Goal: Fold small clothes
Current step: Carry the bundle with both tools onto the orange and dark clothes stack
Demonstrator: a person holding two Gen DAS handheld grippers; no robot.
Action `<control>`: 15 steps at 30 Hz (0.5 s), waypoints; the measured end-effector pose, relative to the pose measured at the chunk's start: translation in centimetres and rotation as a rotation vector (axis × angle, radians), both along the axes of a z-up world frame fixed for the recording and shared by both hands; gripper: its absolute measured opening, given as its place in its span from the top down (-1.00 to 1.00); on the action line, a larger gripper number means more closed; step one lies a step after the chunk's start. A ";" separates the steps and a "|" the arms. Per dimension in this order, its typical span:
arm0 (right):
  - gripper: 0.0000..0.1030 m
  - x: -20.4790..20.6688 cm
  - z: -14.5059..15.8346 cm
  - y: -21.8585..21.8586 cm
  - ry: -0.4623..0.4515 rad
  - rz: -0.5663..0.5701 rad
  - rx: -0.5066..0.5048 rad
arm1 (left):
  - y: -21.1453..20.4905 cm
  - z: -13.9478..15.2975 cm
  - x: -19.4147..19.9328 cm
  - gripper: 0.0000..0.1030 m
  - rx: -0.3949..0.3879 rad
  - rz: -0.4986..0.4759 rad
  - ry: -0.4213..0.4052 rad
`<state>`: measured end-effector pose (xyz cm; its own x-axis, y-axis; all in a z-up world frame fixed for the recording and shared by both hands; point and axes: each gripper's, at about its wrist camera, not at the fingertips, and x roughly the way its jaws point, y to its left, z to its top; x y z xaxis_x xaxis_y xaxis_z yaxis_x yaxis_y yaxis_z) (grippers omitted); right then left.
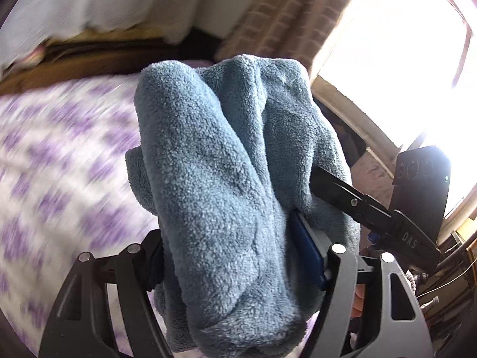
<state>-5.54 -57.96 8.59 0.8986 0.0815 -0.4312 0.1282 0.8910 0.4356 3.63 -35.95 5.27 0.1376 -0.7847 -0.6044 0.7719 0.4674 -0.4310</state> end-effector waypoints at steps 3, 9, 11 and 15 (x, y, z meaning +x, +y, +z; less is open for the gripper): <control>-0.34 -1.1 2.4 -4.1 -0.048 -0.071 -0.024 | -5.9 2.7 -0.2 -0.36 -0.017 -0.060 -0.041; -0.34 -2.3 3.4 -13.4 -0.086 -0.184 0.061 | -15.6 4.6 -0.4 -0.36 0.003 -0.123 -0.078; -0.34 -2.4 2.5 -15.9 -0.081 -0.209 0.093 | -18.6 3.8 -0.1 -0.38 0.027 -0.134 -0.074; -0.40 -1.7 -2.7 -21.1 0.030 -0.289 0.167 | -22.8 -0.8 0.9 -0.67 0.173 -0.064 -0.079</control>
<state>-7.26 -79.04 5.94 0.8821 -0.1031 -0.4596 0.3799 0.7326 0.5648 4.53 -58.80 4.43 0.1435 -0.6786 -0.7204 0.8304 0.4785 -0.2854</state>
